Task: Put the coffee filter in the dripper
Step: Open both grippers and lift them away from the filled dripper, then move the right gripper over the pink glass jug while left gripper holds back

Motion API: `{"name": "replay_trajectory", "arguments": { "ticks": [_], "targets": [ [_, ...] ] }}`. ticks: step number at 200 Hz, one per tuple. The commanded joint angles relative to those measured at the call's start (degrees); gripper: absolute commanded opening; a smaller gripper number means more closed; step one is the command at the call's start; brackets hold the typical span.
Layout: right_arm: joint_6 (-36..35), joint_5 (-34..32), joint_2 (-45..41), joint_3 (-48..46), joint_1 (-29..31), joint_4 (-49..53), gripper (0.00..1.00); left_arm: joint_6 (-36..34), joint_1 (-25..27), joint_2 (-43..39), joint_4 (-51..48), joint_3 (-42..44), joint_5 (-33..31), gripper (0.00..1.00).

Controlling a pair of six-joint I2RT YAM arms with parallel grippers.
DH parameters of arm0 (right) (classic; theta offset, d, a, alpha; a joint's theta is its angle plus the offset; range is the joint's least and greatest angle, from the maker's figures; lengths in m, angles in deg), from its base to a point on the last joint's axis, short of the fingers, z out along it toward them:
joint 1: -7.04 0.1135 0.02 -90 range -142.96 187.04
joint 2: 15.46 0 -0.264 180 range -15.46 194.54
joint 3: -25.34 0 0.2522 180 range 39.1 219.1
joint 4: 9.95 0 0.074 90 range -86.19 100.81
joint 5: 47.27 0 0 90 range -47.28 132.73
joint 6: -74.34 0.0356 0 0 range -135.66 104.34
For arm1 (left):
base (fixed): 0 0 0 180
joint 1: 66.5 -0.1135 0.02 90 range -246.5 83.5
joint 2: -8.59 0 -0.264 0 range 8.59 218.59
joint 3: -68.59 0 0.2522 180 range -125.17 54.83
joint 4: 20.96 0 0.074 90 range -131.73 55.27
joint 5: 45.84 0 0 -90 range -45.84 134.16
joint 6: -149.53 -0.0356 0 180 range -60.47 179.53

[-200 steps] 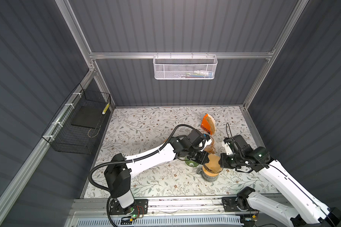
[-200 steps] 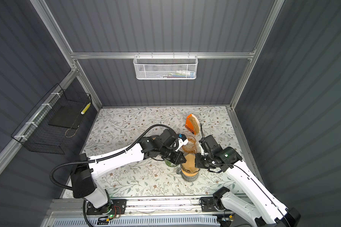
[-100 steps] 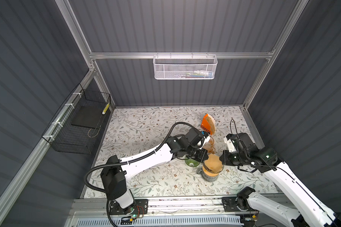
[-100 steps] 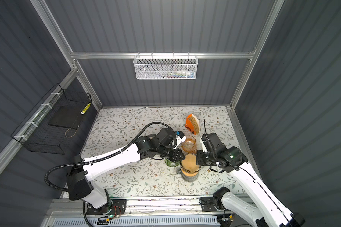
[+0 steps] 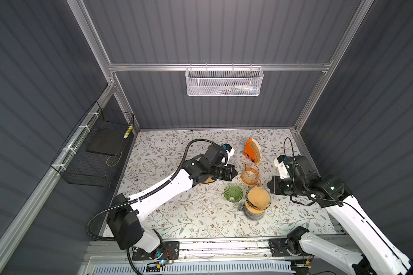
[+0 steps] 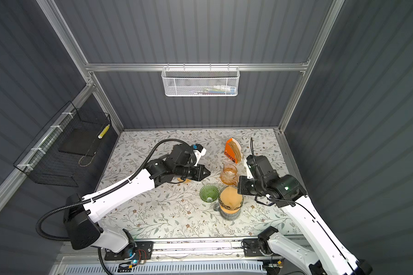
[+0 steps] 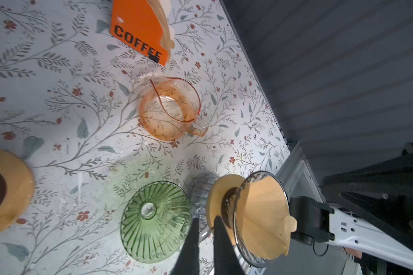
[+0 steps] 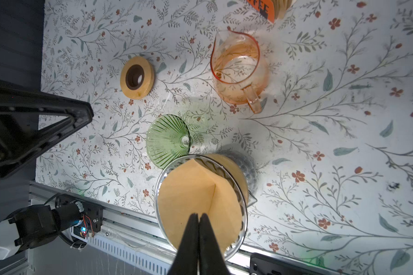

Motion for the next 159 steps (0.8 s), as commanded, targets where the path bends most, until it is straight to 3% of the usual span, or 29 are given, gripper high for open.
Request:
{"name": "replay_trajectory", "arguments": {
  "ticks": [1,87,159],
  "targets": [
    [0.05,-1.47,1.92,3.52,0.21,-0.60,0.09,-0.29,-2.03,-1.81,3.82,1.74,0.15,0.14],
    [-5.03,0.28,17.58,11.99,-2.92,-0.92,0.09,0.76,-15.46,-1.76,12.55,6.26,13.29,0.15],
    [-11.14,8.47,17.81,-1.73,-15.83,-13.37,0.11,3.76,-16.30,4.70,16.35,3.27,16.95,0.15]
  ]
}}
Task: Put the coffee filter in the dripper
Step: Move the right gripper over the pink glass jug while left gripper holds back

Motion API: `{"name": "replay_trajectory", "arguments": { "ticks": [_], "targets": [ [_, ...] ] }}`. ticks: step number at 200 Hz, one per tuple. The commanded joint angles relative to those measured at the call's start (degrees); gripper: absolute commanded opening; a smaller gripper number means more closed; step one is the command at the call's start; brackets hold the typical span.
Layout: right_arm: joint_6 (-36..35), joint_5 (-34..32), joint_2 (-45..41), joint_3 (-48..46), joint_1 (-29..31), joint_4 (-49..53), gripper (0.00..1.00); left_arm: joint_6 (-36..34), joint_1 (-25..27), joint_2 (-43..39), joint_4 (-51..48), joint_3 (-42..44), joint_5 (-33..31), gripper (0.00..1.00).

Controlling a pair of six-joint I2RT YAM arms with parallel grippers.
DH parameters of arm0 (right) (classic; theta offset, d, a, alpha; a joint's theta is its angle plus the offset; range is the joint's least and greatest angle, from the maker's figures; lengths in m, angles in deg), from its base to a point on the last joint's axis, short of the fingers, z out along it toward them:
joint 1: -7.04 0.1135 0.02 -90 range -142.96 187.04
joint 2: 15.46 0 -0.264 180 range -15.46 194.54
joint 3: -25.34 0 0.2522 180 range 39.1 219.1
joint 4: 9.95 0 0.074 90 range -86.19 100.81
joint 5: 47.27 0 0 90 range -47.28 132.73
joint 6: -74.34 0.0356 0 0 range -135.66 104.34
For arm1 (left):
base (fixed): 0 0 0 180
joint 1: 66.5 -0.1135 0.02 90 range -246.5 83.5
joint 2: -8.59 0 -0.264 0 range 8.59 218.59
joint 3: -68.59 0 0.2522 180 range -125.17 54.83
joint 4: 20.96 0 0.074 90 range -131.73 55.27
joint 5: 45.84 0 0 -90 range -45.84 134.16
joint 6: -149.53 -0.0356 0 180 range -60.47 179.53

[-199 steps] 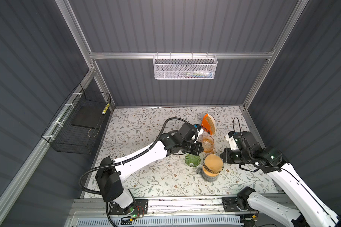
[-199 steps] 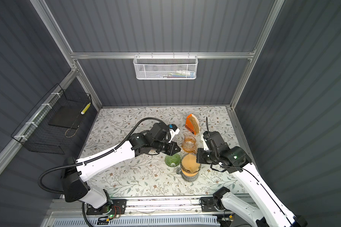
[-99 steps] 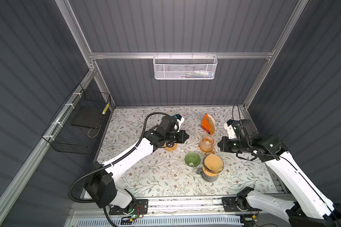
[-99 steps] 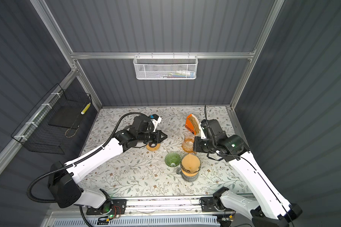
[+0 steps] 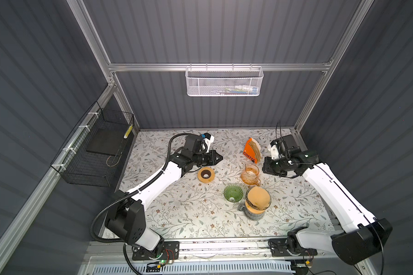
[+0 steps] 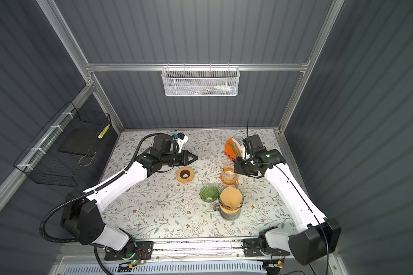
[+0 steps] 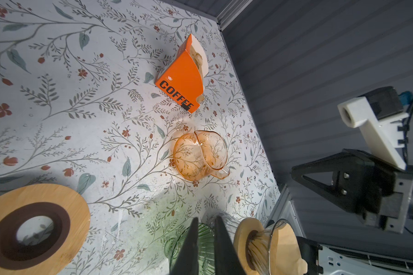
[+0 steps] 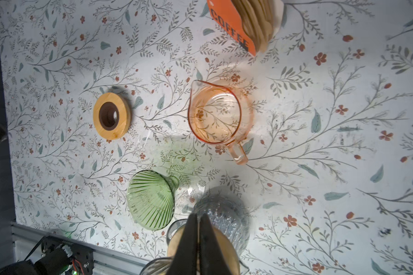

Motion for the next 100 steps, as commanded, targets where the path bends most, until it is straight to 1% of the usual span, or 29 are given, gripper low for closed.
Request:
{"name": "replay_trajectory", "arguments": {
  "ticks": [1,17,29,63,80,88,95,100],
  "targets": [
    [-3.10,3.88,-1.24,-4.69,-2.76,-5.40,0.11,2.28,-0.23,2.10,3.30,-2.12,3.16,0.15],
    [-3.37,5.56,-1.98,-8.70,-5.04,-9.20,0.13,3.14,-0.24,4.09,4.07,-2.91,3.63,0.15],
    [-4.11,6.12,-2.00,-10.69,-6.22,-11.22,0.15,3.62,-0.25,5.68,4.00,-3.68,3.88,0.16],
    [-6.65,9.67,0.21,-13.56,-11.63,-14.67,0.21,4.90,-0.23,10.33,-0.76,-8.24,4.44,0.15],
    [-8.39,9.39,2.76,-12.75,-12.68,-14.53,0.28,5.52,-0.23,11.22,-1.43,-9.33,4.11,0.16],
    [-9.11,8.87,3.99,-12.28,-12.66,-14.39,0.33,5.63,-0.23,11.49,-2.07,-9.64,3.57,0.16],
    [-9.49,8.91,4.97,-11.99,-12.60,-14.37,0.35,5.59,-0.23,11.75,-2.84,-9.60,3.16,0.16],
    [-9.90,9.11,5.60,-11.98,-12.58,-14.41,0.36,5.65,-0.23,11.94,-3.45,-11.90,2.92,0.16]
  ]
}}
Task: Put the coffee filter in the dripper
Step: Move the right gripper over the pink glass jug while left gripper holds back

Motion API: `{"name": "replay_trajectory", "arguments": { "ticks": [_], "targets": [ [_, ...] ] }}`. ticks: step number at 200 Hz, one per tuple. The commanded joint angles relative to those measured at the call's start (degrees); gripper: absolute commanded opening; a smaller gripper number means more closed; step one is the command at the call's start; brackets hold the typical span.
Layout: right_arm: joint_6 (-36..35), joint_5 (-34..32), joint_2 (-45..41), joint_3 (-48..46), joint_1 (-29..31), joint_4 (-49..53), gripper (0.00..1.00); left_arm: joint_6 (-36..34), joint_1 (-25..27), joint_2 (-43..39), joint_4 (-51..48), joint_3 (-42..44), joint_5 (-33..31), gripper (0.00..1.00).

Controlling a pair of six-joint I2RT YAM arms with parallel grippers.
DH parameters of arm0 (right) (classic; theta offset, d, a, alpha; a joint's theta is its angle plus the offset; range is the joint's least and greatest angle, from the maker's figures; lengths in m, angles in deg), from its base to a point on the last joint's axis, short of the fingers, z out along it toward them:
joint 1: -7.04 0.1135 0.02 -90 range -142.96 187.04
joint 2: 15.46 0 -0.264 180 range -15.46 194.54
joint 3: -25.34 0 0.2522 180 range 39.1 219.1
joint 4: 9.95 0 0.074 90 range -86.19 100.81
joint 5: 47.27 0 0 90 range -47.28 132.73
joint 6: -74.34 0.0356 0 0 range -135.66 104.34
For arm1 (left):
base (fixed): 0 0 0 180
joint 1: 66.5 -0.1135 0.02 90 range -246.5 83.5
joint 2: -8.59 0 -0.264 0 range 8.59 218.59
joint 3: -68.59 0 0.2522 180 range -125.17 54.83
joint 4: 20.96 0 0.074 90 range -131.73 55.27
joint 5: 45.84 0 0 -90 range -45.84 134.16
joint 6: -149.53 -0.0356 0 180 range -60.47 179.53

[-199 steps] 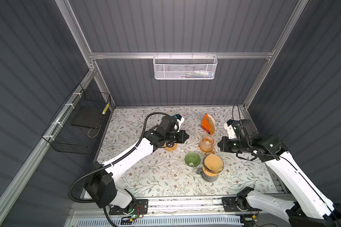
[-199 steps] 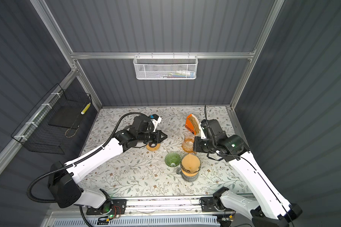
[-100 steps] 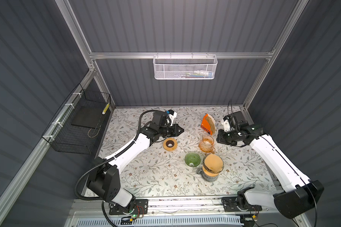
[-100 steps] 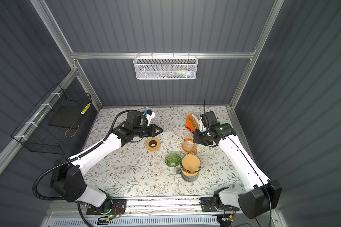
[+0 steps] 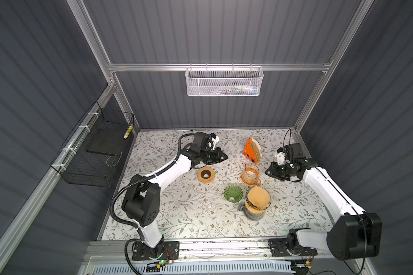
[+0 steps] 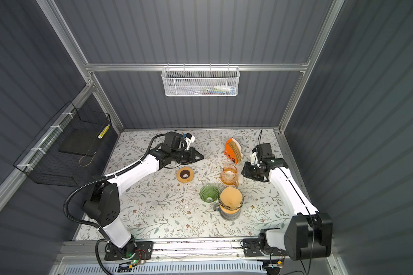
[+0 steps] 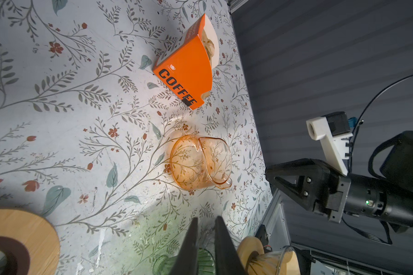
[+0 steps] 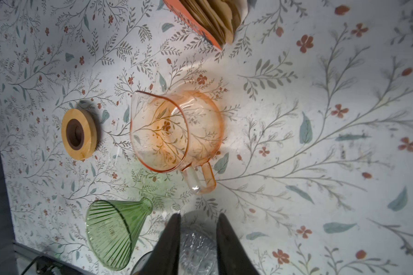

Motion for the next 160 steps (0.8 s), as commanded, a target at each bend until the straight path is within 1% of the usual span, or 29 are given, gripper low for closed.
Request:
{"name": "replay_trajectory", "arguments": {
  "ticks": [1,23,53,70,108,160],
  "targets": [
    [-3.45,1.28,2.89,1.09,0.00,-1.21,0.36,1.13,-0.23,0.60,-3.62,-4.46,0.11,0.16],
    [-4.70,0.96,4.63,0.27,0.16,-2.34,0.40,1.13,-0.23,1.05,-4.88,-5.37,-0.74,0.16],
    [-6.06,-0.44,6.96,0.72,1.16,-2.62,0.41,1.58,-0.15,0.87,-4.87,-5.33,-1.67,0.17],
    [-6.59,-0.43,8.72,1.51,2.28,-2.63,0.41,2.00,-0.14,1.13,-4.46,-5.26,-1.68,0.17],
    [-7.56,-2.67,12.27,4.04,5.19,-1.88,0.38,2.36,-0.06,1.70,-3.72,-4.96,-1.80,0.17],
    [-8.31,-5.74,15.19,5.74,6.66,-0.98,0.36,2.87,0.01,2.45,-2.76,-4.75,-1.24,0.16]
  ]
}}
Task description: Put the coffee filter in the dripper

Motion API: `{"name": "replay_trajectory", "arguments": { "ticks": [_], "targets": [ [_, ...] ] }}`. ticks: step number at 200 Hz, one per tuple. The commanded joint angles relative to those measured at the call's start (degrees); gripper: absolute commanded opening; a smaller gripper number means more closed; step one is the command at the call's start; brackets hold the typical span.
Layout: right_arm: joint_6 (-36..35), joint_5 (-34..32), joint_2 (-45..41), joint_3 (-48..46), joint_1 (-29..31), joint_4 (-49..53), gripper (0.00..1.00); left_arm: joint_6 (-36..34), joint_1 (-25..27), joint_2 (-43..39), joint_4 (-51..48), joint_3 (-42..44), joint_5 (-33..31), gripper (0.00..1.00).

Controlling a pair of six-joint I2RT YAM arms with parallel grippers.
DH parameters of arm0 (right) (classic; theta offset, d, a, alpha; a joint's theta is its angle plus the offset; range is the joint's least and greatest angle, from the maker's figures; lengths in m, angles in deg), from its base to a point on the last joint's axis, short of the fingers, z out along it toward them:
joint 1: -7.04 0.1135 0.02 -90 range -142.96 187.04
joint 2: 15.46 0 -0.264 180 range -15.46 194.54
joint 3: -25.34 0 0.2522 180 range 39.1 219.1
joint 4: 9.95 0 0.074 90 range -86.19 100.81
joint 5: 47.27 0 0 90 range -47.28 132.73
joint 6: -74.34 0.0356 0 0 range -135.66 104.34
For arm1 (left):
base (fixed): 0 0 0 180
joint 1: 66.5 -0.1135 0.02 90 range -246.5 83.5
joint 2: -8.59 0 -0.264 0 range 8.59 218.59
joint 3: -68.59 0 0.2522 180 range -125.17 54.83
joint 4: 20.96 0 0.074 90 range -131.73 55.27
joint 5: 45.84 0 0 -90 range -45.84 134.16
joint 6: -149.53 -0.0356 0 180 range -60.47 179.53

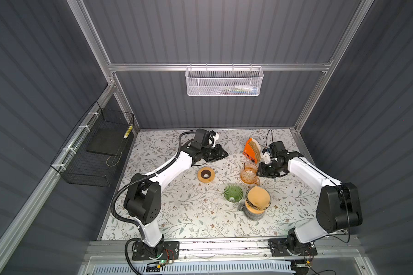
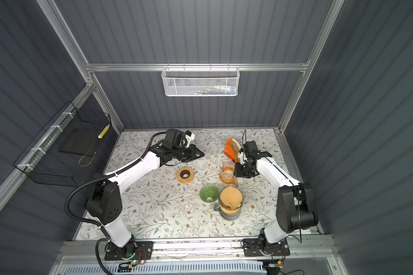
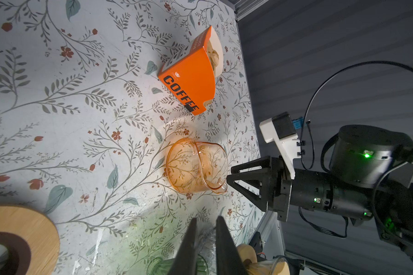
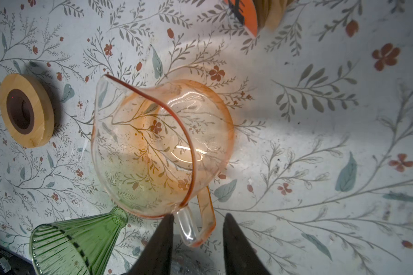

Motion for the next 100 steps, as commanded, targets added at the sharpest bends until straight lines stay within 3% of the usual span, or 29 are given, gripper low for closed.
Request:
{"name": "replay_trajectory", "arguments": {
  "ticks": [1,100],
  "targets": [
    [-1.21,-2.87,1.52,1.48,0.72,1.42,0.36,0.74,-0.02,1.05,0.63,-0.62,0.32,0.16],
    [-2.28,-4.13,3.44,2.24,1.80,2.33,0.34,1.38,0.11,1.38,1.25,-0.71,0.54,0.16]
  ]
}}
